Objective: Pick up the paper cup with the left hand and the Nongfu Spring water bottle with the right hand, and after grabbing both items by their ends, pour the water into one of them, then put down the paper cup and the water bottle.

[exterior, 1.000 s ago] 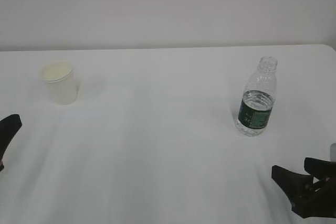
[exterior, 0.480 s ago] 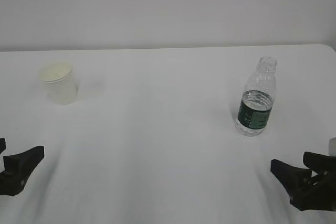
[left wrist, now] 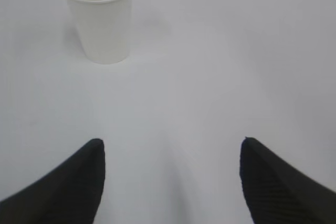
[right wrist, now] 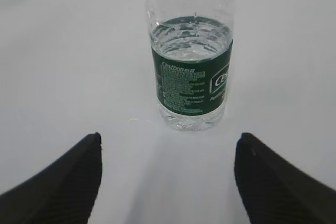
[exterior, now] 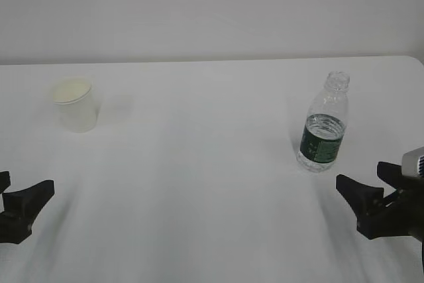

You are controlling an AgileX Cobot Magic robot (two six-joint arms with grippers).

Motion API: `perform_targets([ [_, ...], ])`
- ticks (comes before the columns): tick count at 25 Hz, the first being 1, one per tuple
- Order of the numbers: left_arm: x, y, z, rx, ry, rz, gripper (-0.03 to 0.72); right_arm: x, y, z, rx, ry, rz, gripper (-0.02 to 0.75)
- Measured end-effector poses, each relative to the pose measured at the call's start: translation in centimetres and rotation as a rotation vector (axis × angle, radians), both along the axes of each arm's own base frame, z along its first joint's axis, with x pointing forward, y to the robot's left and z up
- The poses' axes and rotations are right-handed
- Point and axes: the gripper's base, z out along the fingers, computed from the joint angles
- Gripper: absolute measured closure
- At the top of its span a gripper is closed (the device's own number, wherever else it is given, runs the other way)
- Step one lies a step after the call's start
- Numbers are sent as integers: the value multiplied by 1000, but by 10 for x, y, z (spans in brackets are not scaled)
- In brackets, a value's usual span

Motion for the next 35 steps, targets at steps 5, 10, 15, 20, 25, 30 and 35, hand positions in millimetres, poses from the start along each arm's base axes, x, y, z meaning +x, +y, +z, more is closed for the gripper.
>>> perform_targets([
  [5, 0, 0, 0, 0, 0, -1, 121, 2, 0, 1, -114, -50, 46, 150],
  [10, 0, 0, 0, 0, 0, -2, 123, 11, 0, 1, -135, -74, 49, 150],
  [15, 0, 0, 0, 0, -1, -2, 134, 17, 1, -4, -115, -53, 40, 150],
  [20, 8, -2, 3, -5, -27, -2, 141, 21, 1, -15, -113, -10, 36, 150],
  [25, 11, -2, 4, -7, -36, -2, 141, 29, 1, -23, -95, 16, 14, 150],
  [30, 11, -2, 4, -7, -36, -2, 148, 39, 2, -24, -92, 1, 11, 150],
  [35, 11, -2, 4, -7, -36, -2, 160, 48, 3, -27, -82, -6, 5, 150],
])
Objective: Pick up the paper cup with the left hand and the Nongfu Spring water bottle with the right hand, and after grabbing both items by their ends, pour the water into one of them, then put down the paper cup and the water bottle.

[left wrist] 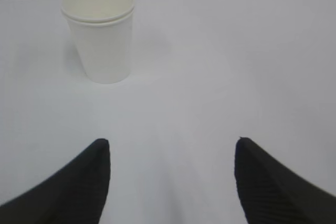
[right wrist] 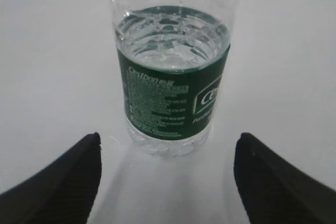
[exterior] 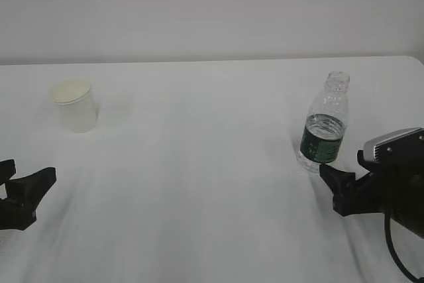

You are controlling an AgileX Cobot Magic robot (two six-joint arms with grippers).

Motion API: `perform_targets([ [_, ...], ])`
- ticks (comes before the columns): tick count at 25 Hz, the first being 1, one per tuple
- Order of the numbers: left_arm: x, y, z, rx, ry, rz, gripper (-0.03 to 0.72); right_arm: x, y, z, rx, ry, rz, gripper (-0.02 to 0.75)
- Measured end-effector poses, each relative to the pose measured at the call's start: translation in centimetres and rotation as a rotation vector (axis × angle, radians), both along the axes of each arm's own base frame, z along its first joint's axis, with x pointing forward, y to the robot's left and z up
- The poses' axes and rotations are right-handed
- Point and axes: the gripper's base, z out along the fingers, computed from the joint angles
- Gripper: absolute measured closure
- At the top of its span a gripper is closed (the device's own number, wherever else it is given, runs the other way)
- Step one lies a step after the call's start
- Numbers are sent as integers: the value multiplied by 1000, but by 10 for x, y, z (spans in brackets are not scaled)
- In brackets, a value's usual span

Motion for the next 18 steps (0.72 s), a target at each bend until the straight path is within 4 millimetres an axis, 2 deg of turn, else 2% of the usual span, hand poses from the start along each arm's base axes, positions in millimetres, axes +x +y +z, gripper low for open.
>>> perform_targets([
  [8, 0, 0, 0, 0, 0, 0, 164, 17, 3, -7, 16, -9, 2, 150],
  [18, 0, 0, 0, 0, 0, 0, 165, 33, 5, -1, 25, -63, 9, 150],
])
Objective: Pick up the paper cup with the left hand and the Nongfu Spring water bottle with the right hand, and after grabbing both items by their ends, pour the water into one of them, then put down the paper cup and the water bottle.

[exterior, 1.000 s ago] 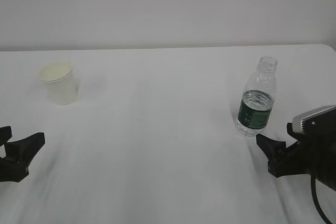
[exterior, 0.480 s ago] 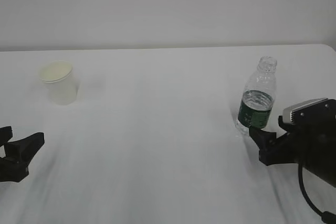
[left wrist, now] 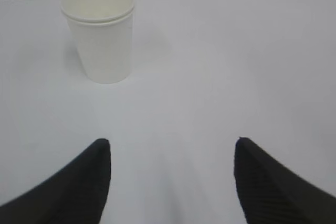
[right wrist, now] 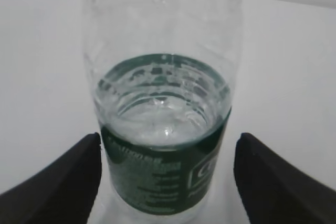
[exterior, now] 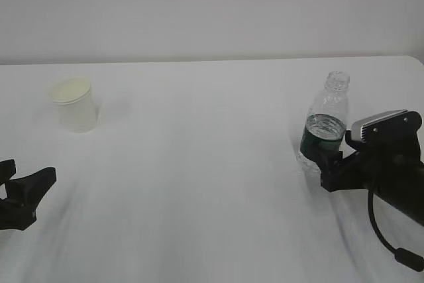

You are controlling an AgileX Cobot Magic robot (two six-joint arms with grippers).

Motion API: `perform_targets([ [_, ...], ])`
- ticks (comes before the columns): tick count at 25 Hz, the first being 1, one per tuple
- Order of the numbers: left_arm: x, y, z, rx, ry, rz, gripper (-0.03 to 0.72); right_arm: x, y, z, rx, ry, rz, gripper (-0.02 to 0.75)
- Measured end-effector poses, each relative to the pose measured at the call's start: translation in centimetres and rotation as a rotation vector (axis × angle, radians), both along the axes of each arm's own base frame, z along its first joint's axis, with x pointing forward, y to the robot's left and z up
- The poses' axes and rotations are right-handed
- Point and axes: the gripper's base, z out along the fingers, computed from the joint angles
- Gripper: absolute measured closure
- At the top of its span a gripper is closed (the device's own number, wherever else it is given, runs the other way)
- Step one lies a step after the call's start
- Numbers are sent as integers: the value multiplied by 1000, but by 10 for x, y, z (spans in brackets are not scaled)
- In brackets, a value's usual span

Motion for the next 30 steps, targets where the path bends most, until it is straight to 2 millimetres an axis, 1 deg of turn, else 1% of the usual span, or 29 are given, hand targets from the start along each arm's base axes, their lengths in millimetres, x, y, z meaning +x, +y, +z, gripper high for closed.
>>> perform_targets([
  [6, 0, 0, 0, 0, 0, 0, 165, 7, 1, 3, 6, -23, 3, 149],
  [13, 0, 0, 0, 0, 0, 0, 165, 18, 4, -9, 11, -10, 15, 149],
  [20, 0, 0, 0, 0, 0, 0, 165, 32, 7, -4, 27, -52, 29, 150],
  [30, 0, 0, 0, 0, 0, 0, 165, 35, 8, -17, 37, -19, 38, 149],
])
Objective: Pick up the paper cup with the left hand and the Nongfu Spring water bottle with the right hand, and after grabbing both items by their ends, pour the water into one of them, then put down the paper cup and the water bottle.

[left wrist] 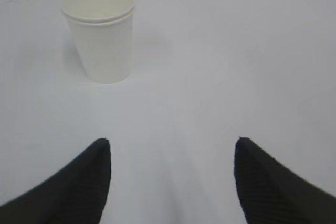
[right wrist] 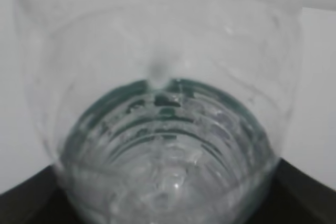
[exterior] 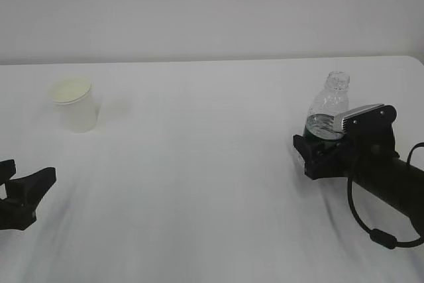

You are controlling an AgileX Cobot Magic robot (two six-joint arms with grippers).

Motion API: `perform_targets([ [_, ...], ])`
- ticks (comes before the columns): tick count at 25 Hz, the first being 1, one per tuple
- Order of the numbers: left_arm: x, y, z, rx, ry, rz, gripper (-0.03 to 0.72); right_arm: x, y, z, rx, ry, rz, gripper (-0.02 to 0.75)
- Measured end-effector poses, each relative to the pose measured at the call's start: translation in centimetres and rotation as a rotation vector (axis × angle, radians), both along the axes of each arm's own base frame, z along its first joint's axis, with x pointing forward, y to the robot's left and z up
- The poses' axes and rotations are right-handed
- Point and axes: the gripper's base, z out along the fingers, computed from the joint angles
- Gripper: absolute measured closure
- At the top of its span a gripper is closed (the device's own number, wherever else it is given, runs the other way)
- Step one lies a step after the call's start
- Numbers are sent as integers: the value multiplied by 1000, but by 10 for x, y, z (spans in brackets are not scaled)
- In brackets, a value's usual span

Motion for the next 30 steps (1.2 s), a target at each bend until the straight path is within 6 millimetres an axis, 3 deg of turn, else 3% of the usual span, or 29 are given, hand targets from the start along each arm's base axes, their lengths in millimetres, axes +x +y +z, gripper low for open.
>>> perform_targets([
  [5, 0, 0, 0, 0, 0, 0, 165, 3, 2, 2, 9, -9, 16, 153],
  [13, 0, 0, 0, 0, 0, 0, 165, 2, 4, 2, 30, -1, 40, 267],
  [25, 0, 0, 0, 0, 0, 0, 165, 2, 6, 2, 38, 5, 53, 271],
  [30, 0, 0, 0, 0, 0, 0, 165, 2, 5, 14, -3, 17, 55, 272],
])
